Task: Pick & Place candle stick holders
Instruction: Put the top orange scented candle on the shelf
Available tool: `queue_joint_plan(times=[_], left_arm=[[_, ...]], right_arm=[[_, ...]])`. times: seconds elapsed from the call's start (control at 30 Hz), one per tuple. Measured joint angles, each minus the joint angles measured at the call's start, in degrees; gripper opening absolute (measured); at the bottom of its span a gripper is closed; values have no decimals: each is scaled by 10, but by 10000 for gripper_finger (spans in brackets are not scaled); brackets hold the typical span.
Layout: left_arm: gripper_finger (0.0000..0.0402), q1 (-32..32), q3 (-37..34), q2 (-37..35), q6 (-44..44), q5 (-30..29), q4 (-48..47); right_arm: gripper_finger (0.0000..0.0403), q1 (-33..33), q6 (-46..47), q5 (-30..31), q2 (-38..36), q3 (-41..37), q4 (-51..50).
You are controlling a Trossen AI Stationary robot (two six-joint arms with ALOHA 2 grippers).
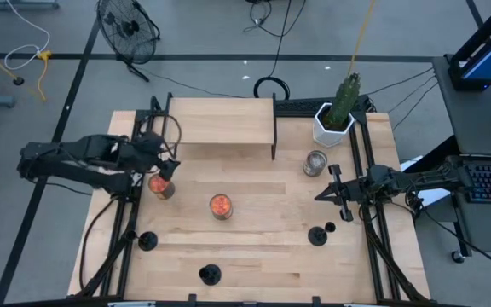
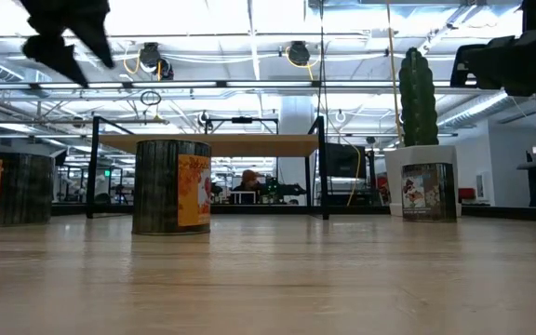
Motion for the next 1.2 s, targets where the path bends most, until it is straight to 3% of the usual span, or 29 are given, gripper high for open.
queue_joint_plan(times=[0.13,0.23,0.63,1.2], left_arm=[[399,5,39,41,-64,17,-133],[399,7,47,46,-87,26,-176],[399,6,47,46,4,50,-161],[399,6,47,46,-104,72,-176]], right_arm=[[0,0,-1,-1,0,0,0],[0,0,-1,-1,0,0,0],[0,0,0,-2,0,0,0],[0,0,0,-2,0,0,0]])
